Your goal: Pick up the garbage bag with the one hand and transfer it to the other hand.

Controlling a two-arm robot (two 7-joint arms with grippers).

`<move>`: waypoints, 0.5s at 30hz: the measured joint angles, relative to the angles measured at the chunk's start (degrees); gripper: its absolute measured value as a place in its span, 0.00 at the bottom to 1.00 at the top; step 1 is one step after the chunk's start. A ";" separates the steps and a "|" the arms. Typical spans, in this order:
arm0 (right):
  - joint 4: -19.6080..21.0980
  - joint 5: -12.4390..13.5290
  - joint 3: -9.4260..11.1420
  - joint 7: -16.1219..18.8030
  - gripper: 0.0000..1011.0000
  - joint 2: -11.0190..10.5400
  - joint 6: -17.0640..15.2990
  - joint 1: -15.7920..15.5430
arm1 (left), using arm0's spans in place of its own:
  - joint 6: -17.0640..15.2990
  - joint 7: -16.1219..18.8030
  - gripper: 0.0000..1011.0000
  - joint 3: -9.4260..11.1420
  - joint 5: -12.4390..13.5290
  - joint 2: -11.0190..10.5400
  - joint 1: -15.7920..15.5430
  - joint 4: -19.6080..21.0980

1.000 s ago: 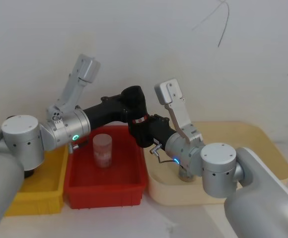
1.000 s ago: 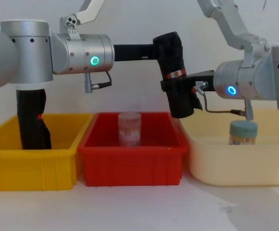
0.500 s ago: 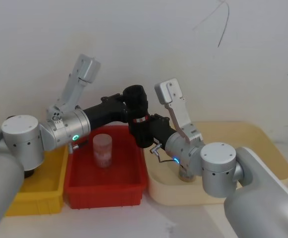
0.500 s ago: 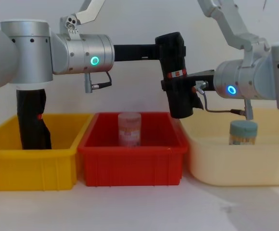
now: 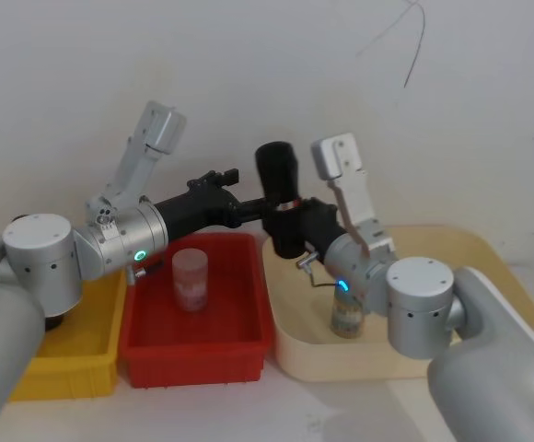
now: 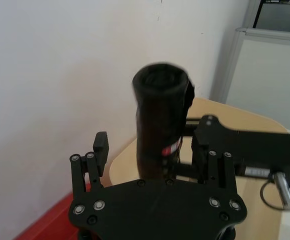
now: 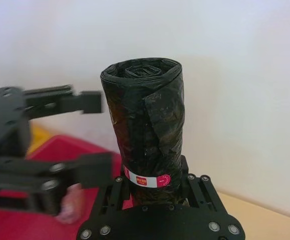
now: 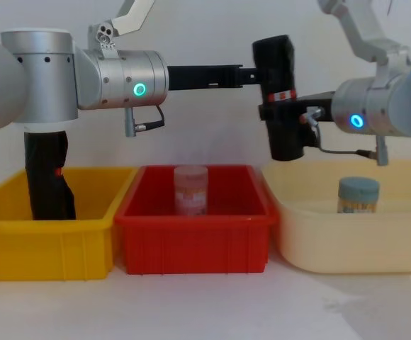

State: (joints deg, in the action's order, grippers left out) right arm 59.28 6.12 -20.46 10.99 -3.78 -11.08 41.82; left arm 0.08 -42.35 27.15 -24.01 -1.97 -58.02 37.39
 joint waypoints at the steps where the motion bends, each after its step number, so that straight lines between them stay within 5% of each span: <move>1: 0.16 -0.02 0.42 -0.56 0.51 -0.10 0.05 0.00 | 0.00 0.00 0.99 0.00 0.00 0.00 0.00 0.00; 15: 2.65 -0.20 5.83 -6.12 0.51 -2.18 -0.34 -0.58 | 0.00 0.00 0.99 0.00 0.00 0.00 0.00 0.00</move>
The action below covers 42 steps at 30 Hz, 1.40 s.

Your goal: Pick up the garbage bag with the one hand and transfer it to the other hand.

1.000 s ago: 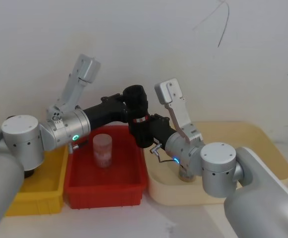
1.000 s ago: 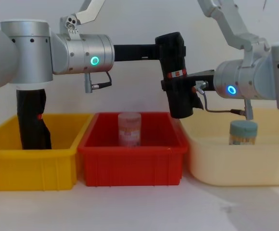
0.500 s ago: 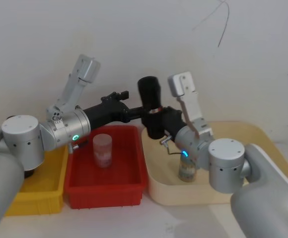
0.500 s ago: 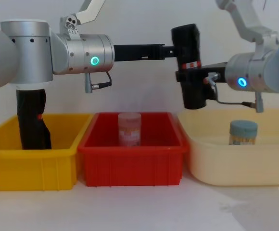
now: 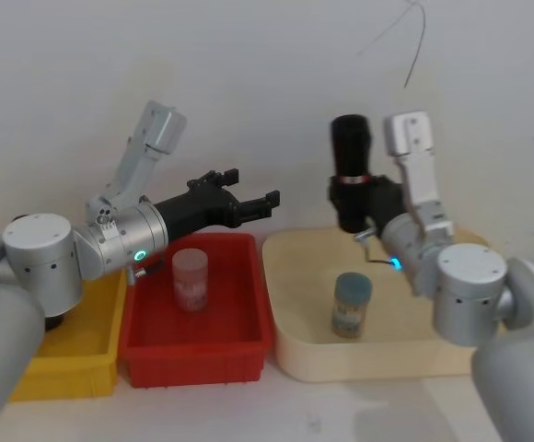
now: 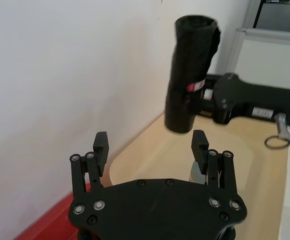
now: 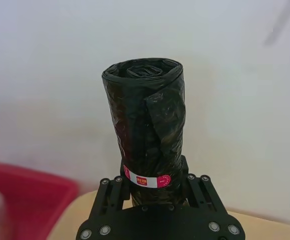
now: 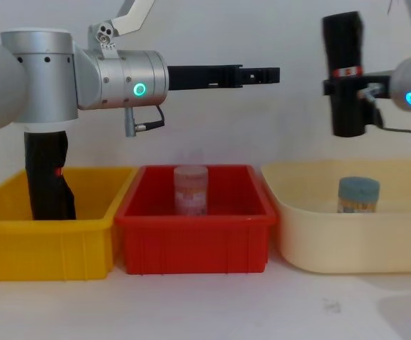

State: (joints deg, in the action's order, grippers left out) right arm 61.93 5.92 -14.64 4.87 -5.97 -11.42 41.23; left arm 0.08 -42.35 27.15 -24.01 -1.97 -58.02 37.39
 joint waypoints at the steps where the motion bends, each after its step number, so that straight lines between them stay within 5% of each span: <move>1: 0.31 -0.01 0.42 -0.40 0.51 -0.22 -0.09 -0.15 | 0.00 0.00 0.99 0.00 0.00 0.00 0.00 0.00; 10: 3.87 -0.31 4.65 -4.40 0.55 -2.54 -1.39 -2.21 | 0.00 0.00 0.99 0.00 0.00 0.00 0.00 0.01; 26: 6.83 -0.55 7.76 -7.06 0.99 -4.26 -2.29 -3.96 | 0.00 0.00 0.99 0.00 0.00 0.00 0.00 0.01; 42: 7.64 -0.64 8.71 -7.84 0.99 -4.77 -2.59 -4.47 | 0.00 0.00 0.99 0.00 0.00 0.00 0.00 0.01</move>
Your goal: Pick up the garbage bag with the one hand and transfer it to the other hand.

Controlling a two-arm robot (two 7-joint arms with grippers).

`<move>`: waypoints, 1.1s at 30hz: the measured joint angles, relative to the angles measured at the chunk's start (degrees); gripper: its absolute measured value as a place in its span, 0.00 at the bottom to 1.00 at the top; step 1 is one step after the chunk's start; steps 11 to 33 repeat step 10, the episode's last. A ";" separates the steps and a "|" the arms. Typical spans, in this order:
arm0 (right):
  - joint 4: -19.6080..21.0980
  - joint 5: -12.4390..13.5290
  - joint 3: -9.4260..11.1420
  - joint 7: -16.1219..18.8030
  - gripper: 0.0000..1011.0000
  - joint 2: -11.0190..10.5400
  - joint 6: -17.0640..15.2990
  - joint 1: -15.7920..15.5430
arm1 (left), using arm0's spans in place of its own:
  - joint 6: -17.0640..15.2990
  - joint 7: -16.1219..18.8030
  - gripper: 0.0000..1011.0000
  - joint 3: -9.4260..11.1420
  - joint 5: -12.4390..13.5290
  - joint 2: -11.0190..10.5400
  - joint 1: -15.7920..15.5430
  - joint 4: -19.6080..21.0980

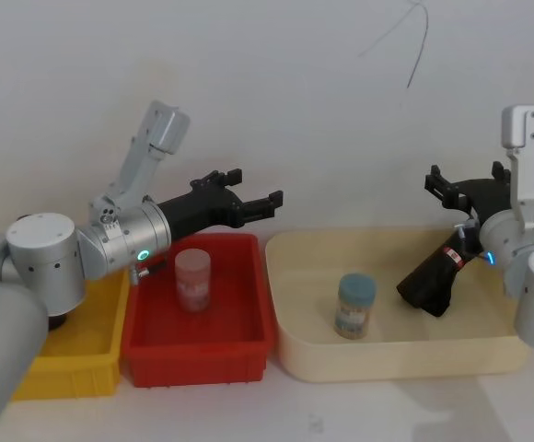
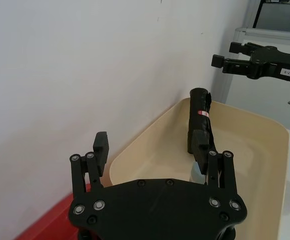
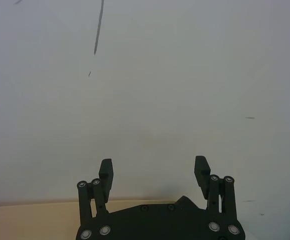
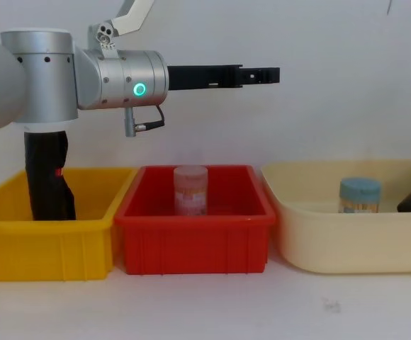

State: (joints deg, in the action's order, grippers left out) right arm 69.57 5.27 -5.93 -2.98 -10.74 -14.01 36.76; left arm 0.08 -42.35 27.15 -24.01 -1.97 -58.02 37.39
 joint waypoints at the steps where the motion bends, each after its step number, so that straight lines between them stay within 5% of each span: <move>1: 0.05 0.00 0.03 -0.04 0.99 -0.02 -0.01 -0.02 | 0.00 0.00 0.99 0.00 0.00 0.00 0.00 0.00; 33: 0.19 0.00 0.19 -0.15 0.99 -0.11 -0.05 -0.10 | 0.00 0.00 0.99 0.00 0.00 0.00 0.00 0.00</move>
